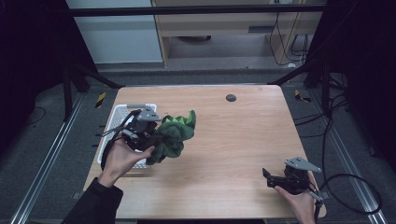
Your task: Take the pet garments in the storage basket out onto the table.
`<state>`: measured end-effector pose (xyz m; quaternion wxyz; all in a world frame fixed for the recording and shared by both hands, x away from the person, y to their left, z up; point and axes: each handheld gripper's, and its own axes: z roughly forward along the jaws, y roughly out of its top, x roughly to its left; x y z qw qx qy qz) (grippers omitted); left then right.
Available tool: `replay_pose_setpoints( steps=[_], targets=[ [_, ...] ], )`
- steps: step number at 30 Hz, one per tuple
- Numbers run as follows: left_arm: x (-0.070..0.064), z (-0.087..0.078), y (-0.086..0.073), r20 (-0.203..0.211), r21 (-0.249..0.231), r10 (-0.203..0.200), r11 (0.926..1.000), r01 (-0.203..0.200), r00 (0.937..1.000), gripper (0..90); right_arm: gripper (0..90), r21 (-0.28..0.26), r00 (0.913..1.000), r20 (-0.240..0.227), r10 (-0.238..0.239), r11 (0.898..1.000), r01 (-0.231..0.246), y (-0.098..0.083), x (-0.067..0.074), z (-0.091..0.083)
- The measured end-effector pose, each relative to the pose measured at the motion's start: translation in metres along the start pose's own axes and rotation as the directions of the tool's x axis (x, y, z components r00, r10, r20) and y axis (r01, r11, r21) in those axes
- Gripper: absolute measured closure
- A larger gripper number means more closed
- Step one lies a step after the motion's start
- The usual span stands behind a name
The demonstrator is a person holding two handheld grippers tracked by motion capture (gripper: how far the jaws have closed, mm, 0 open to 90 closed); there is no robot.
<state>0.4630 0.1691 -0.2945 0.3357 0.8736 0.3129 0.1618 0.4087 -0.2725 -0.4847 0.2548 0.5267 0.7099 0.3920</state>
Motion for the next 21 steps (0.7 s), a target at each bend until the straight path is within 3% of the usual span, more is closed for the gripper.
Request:
replay_pose_setpoints(
  steps=[12,21],
  targets=[
    [-0.017,0.018,0.012,0.043,0.016,0.046,0.9988,-0.046,0.9980,79.5,2.6,-0.015,0.9999,0.004,-0.013,1.000,0.013,0.000,0.000,0.000],
    [-0.032,0.038,0.020,0.086,0.043,0.093,0.9944,-0.097,0.9920,79.5,2.6,-0.026,1.0000,0.001,-0.006,1.000,0.006,0.001,-0.001,-0.002]
  ],
)
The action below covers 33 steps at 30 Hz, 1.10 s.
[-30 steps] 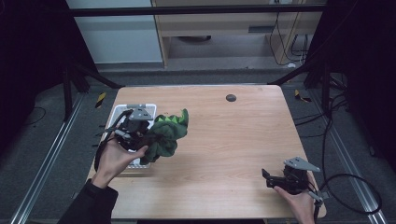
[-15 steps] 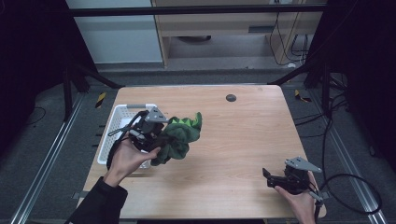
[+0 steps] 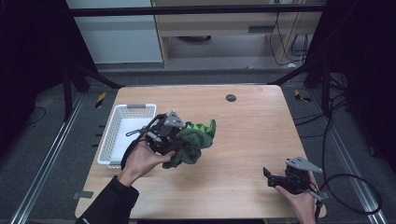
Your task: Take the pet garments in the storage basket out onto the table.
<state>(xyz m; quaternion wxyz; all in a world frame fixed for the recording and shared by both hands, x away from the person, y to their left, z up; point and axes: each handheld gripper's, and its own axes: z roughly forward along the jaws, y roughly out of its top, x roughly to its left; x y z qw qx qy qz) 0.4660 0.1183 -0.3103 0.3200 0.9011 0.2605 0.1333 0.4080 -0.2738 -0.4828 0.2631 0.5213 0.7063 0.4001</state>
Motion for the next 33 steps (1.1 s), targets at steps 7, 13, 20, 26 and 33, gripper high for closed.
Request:
replay_pose_setpoints(
  steps=[7,13,20,26,33],
  targets=[
    [-0.008,0.016,0.005,0.022,0.021,0.021,0.9996,-0.021,0.9995,79.5,2.6,-0.012,0.9999,0.007,-0.009,1.000,0.009,0.000,-0.001,-0.001],
    [-0.012,0.035,0.003,0.046,0.046,0.029,0.9985,-0.031,0.9985,79.5,2.6,-0.013,0.9999,0.005,-0.013,1.000,0.013,0.000,-0.001,0.000],
    [-0.016,0.055,-0.002,0.071,0.070,0.025,0.9971,-0.030,0.9972,79.4,2.6,-0.013,0.9999,0.002,-0.012,1.000,0.012,0.000,0.001,-0.001],
    [-0.019,0.066,-0.004,0.096,0.078,0.026,0.9964,-0.033,0.9951,79.4,2.6,-0.014,0.9999,0.001,-0.013,1.000,0.013,0.001,0.001,0.000],
    [-0.022,0.077,-0.007,0.109,0.097,0.039,0.9940,-0.050,0.9932,79.4,2.6,-0.013,0.9999,0.004,-0.015,1.000,0.015,0.001,0.002,0.001]
  ],
)
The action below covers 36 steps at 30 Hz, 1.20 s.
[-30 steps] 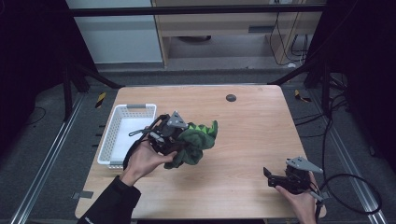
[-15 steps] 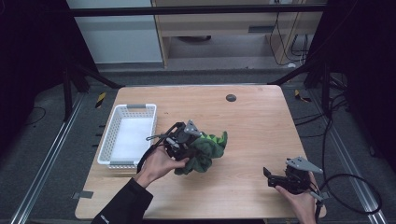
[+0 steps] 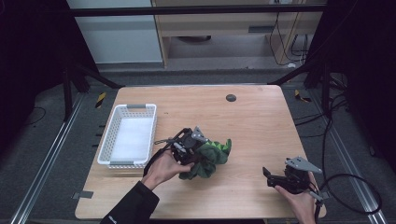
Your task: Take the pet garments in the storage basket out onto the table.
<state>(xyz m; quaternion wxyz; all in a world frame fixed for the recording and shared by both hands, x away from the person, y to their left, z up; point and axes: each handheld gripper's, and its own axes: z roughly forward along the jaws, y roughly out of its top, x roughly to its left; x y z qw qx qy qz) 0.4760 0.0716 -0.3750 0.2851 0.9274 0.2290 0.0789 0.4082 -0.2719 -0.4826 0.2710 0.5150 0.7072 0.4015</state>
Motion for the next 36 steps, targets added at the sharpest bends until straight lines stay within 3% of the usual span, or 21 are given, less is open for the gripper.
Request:
replay_pose_setpoints(
  steps=[10,26,36],
  targets=[
    [0.003,0.026,-0.009,0.022,0.035,-0.003,0.9994,0.002,0.9997,79.3,2.6,0.003,0.9999,0.004,-0.016,1.000,0.016,-0.001,0.000,0.002],
    [-0.001,0.050,-0.012,0.041,0.061,0.006,0.9981,-0.009,0.9992,77.9,2.6,0.006,0.9999,0.001,-0.015,1.000,0.015,-0.001,0.000,0.002],
    [-0.002,0.057,-0.015,0.052,0.075,0.012,0.9971,-0.015,0.9986,68.1,2.6,0.011,1.0000,-0.004,-0.009,1.000,0.009,-0.001,0.001,0.002]
  ],
)
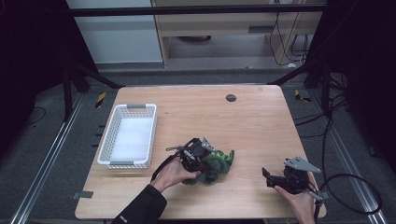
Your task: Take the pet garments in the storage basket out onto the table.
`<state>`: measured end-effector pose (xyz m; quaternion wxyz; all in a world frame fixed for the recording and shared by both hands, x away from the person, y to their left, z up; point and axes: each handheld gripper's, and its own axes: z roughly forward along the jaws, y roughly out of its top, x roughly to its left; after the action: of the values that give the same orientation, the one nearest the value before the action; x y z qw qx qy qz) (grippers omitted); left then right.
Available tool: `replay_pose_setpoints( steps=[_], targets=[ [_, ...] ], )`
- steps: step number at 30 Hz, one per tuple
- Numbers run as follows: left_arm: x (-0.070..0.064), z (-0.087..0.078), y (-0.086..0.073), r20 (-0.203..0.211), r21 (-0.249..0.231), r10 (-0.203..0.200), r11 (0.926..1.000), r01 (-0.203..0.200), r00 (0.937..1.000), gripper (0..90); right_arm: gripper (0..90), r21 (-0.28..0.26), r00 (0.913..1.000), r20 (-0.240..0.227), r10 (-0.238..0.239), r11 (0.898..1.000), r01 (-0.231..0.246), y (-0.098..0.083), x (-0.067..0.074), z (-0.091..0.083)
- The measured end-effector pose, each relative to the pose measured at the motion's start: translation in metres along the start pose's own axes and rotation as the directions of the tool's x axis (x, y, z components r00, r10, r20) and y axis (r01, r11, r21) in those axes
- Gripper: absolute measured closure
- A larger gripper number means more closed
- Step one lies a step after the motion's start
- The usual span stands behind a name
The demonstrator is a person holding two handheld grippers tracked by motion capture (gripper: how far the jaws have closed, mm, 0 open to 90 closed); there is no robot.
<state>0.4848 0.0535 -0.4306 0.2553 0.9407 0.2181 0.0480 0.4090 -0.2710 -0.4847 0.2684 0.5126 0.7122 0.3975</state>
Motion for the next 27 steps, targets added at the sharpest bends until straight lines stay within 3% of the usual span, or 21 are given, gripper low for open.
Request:
replay_pose_setpoints(
  steps=[7,13,27],
  targets=[
    [-0.003,0.002,-0.002,0.001,-0.003,0.017,0.9999,-0.017,0.9999,57.6,2.6,0.002,0.9999,0.004,-0.009,1.000,0.009,-0.001,0.000,0.001],
    [-0.004,0.000,-0.004,0.002,-0.015,0.013,0.9998,-0.013,0.9999,42.5,2.5,0.007,1.0000,0.000,0.000,1.000,0.000,-0.001,0.000,0.000],
    [-0.009,-0.018,-0.008,0.001,-0.089,0.007,0.9960,-0.007,1.0000,27.9,2.3,0.010,1.0000,0.002,0.002,1.000,-0.002,-0.001,-0.001,0.000]
  ],
)
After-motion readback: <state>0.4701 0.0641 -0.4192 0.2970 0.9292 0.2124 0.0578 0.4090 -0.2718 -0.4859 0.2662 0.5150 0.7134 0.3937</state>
